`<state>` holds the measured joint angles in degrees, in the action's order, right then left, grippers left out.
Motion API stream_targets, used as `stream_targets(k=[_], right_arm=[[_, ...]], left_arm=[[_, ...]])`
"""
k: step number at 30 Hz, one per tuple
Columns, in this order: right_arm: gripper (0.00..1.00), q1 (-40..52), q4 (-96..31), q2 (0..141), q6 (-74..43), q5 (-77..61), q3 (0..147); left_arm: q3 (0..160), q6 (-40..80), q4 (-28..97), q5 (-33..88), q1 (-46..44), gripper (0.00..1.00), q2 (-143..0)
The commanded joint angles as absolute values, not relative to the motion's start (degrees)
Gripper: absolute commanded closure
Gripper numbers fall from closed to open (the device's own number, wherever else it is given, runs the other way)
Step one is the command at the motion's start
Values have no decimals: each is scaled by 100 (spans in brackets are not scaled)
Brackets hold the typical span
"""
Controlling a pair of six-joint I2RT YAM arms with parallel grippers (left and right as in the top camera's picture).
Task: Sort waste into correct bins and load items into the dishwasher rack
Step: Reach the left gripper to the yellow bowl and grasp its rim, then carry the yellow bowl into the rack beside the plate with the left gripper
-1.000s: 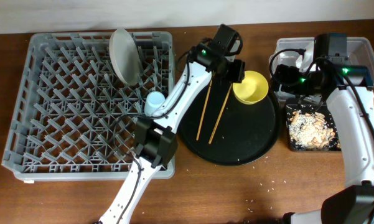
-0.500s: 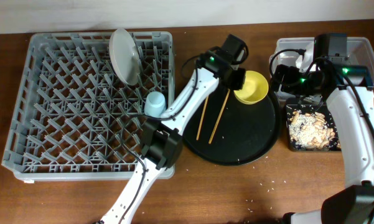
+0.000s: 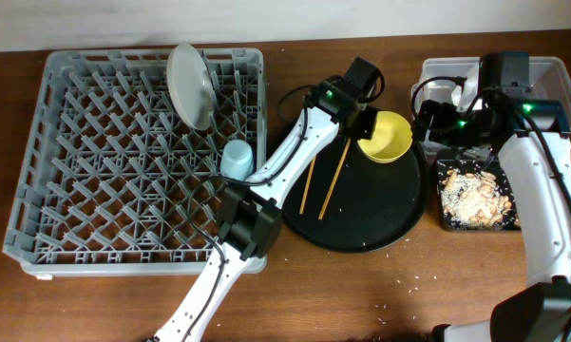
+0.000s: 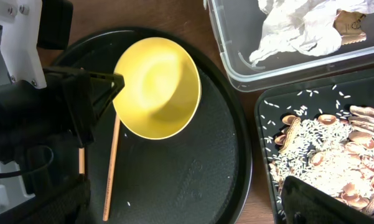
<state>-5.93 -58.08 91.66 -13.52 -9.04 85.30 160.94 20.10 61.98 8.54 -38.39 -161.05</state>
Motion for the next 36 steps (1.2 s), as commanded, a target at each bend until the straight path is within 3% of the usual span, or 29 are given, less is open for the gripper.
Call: stream_targets(k=[1,6,12,17,28,36], right_arm=[[2,-609,-5813,8984,-1382,-832,8652],[2,-609,-5813,8984,-1382,-832,8652],[2,-609,-5813,8984,-1382,-832,8652],[1,-609,-5813,8984,-1382,-832,8652],[1,-609,-5813,8984,-1382,-832,8652],[1,-609,-5813,8984,-1382,-832,8652]], left_arm=[[16333,1592,6543,497,-3607,99,-15860],[16857,1310,7415,-1048,-3181,100,-14855],[16951,1310,7856,-4230,-2777,100,-13830],[16855,1262,7806,-6598,-2578,100,-13946],[16792,1037,7223,-7371,-2486,100,-15104],[16759,1037,7424,-7133,-2639,100,-15310]])
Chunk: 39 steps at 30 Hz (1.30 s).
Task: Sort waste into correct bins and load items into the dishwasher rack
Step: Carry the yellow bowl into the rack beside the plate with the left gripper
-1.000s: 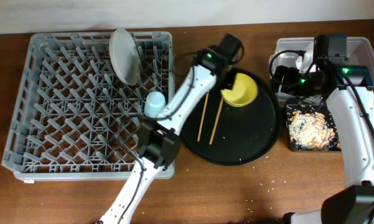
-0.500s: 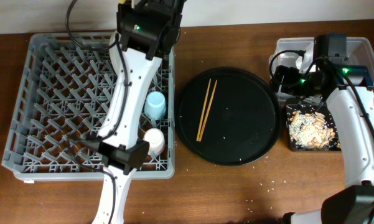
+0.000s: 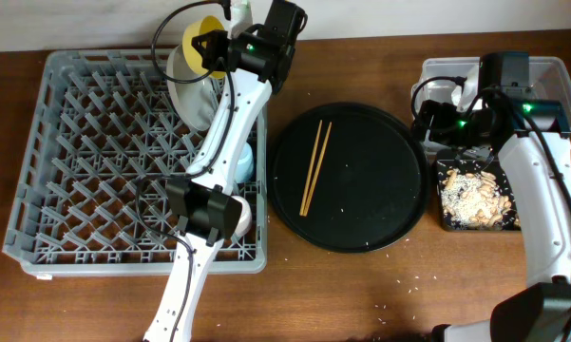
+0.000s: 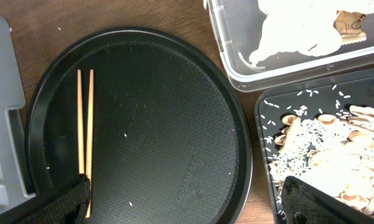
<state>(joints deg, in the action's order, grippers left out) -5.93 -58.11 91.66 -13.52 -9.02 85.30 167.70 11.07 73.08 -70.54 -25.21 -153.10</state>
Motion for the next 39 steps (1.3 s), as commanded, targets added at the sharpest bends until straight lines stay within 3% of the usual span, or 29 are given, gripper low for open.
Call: stream_targets(k=[1,27,33,39], right_arm=[[2,-609,-5813,8984,-1382,-832,8652],[2,-609,-5813,8984,-1382,-832,8652],[1,-609,-5813,8984,-1382,-832,8652],[2,-609,-5813,8984,-1382,-832,8652]], left_arm=[[16759,1037,7533,-7107,-2655,100,-15312],[16466,1199,8121,-6475,-2541,100,-15756],[16466,1162,8239,-7439,-2550,100,-15756],[16466,1166,8326,-7483,-2692,100,-15756]])
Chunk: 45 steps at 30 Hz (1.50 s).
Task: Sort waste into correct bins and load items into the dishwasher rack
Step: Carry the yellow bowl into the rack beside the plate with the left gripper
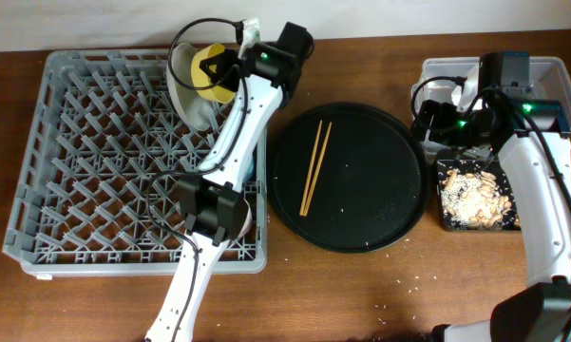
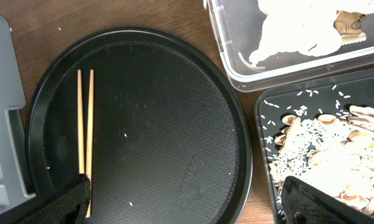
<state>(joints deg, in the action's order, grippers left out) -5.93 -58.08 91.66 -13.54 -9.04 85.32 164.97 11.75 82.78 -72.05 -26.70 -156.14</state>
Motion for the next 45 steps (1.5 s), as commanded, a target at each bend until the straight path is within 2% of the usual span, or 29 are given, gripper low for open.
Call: stream_targets(k=[1,16,23,25,26,28,29,30,34,38,39,45], right_arm=[[2,-609,-5813,8984,-1382,-832,8652],[2,-609,-5813,8984,-1382,-832,8652],[1,-609,-5813,8984,-1382,-832,8652],[1,-609,-5813,8984,-1382,-832,8652],[1,-609,-5813,8984,-1382,-832,8652],[2,-609,-5813,8984,-1382,-832,8652],[1,-609,-5813,8984,-1382,-832,8652],[1,-609,-5813,8984,-1382,-832,8652],[1,-609,-5813,8984,-1382,-832,8652],[1,-609,-5813,8984,-1382,-832,8652],[1,-609,-5813,8984,-1382,-832,8652],[2,-609,-5813,8984,-1382,-832,8652]], left_arm=[[16466,1166,8324,-7485,-2703,100,-15756],[16466,910,8685,-7500,-3000,100,-15756],[16466,910,8641,-7478,-3162,94,-15756],[16466,910,8576,-7478,-3162,89,-15756],[16466,913,8532,-7476,-3164,77,-15756],[16466,913,8440,-7413,-3183,45,-15756],[16466,910,8423,-7321,-3201,33,-15756],[16466,910,8403,-7111,-3227,25,-15756],[16477,910,8289,-6560,-3236,14,-15749],[16765,906,8230,-5686,-3236,13,-15716],[16872,906,8228,-5487,-3236,8,-15707],[17998,644,8283,-4169,-3229,1,-15644]])
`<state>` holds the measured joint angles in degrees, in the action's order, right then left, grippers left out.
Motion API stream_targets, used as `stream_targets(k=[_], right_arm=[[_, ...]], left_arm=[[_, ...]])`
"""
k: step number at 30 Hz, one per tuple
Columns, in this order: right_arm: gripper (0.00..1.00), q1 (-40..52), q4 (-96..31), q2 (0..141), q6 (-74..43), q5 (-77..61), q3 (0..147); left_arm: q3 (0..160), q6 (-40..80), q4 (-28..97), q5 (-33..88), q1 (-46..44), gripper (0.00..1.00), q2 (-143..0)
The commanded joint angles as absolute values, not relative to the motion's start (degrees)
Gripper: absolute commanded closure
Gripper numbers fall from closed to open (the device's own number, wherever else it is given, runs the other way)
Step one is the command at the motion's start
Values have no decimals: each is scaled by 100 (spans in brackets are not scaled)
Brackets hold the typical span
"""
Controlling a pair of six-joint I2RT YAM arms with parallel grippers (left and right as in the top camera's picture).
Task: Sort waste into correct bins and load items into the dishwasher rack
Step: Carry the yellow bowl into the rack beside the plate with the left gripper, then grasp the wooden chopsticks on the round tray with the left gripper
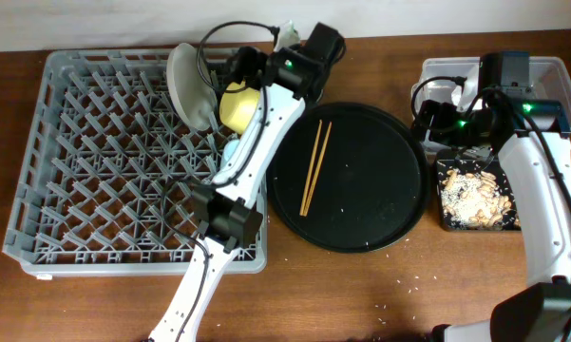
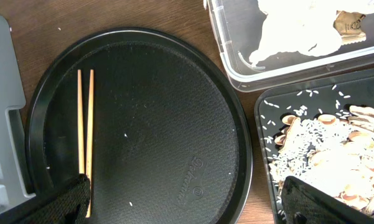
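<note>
The yellow bowl [image 1: 237, 104] stands on edge in the grey dishwasher rack [image 1: 104, 171], just right of the grey plate [image 1: 190, 85]. My left gripper [image 1: 241, 74] is at the bowl's far rim and looks shut on it. A pale blue cup [image 1: 230, 152] shows partly under the left arm. Two wooden chopsticks [image 1: 314, 169] [image 2: 85, 124] lie on the black round tray [image 1: 371, 199] [image 2: 168, 124]. My right gripper [image 1: 435, 119] [image 2: 183, 202] hangs open above the tray's right edge, with nothing between its fingers.
A clear bin [image 1: 451, 71] [image 2: 299, 37] holding crumpled white paper stands at the back right. In front of it is a black bin [image 1: 475, 195] [image 2: 323, 143] of rice and nut shells. Loose rice grains dot the tray and table.
The yellow bowl has gone from in front of the plate at the rack's far edge to a lower spot right of the plate. The left gripper shifted right with it. The right arm is unchanged.
My left gripper first held the yellow bowl on the black tray beside the chopsticks. Then the bowl was over the rack's far edge by the plate, then lower against it. Now it stands in the rack right of the plate. The right arm stayed put.
</note>
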<state>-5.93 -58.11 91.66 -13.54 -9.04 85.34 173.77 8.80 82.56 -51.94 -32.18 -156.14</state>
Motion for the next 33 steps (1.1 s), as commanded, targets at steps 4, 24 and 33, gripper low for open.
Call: stream_targets(k=[4,24,33], right_arm=[[1,-609,-5813,8984,-1382,-832,8652],[2,-609,-5813,8984,-1382,-832,8652],[1,-609,-5813,8984,-1382,-832,8652]], left_arm=[[17994,548,8687,-2630,-3232,9,-15095],[15732,145,8790,368,-3531,21,-14903],[14591,620,7526,366,-3363,47,-14903]])
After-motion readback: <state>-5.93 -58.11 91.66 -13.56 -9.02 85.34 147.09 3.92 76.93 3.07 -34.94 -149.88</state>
